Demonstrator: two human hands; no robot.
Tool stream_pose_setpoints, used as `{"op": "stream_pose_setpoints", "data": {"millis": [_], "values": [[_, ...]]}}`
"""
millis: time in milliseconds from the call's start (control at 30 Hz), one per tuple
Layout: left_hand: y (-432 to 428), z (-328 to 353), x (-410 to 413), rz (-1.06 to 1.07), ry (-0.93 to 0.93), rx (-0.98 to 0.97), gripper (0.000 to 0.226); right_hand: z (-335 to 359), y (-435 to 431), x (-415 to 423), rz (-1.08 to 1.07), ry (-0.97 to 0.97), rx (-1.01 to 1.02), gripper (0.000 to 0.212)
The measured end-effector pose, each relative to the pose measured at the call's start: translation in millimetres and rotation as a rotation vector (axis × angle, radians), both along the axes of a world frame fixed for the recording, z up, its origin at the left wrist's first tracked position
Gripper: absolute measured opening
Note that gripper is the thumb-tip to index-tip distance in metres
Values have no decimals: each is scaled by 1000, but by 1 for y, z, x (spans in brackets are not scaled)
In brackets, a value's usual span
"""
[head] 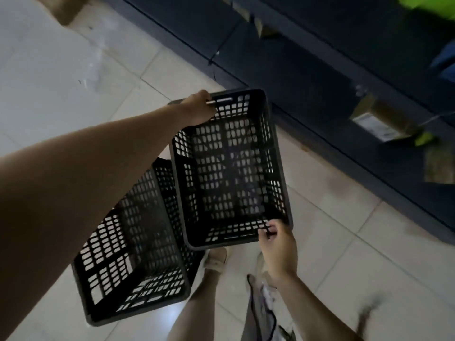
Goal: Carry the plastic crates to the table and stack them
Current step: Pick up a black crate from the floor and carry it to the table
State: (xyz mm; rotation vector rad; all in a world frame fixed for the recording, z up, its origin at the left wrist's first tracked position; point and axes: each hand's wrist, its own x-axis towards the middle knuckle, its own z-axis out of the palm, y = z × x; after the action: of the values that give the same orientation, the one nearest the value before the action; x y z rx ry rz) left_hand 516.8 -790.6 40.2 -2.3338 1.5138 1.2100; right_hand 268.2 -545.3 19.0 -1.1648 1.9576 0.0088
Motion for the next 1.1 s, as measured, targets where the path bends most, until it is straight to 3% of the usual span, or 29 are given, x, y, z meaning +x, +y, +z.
{"op": "stream_pose_setpoints", "data": {"millis": [100,267,367,600,767,933,1100], "values": [[-2,-50,11,84,-45,-37,49,-33,20,11,-272,35,45,30],[-8,-96,38,-40,-185,18,60,-67,29,35,-735,56,242,52],[-17,-106,50,-104,-161,36,58,-87,24,49,-933,23,343,50],[-47,-116,47,-193,-118,18,44,-107,23,72,-1091,52,299,33],[-64,-118,33,-223,-83,45,51,-108,25,74,-1087,60,291,30],[-71,-127,36,-197,-120,42,71,-118,23,67,-1158,35,318,19],[-62,-128,38,-116,-103,19,73,-131,29,54,-1245,-70,393,29]]}}
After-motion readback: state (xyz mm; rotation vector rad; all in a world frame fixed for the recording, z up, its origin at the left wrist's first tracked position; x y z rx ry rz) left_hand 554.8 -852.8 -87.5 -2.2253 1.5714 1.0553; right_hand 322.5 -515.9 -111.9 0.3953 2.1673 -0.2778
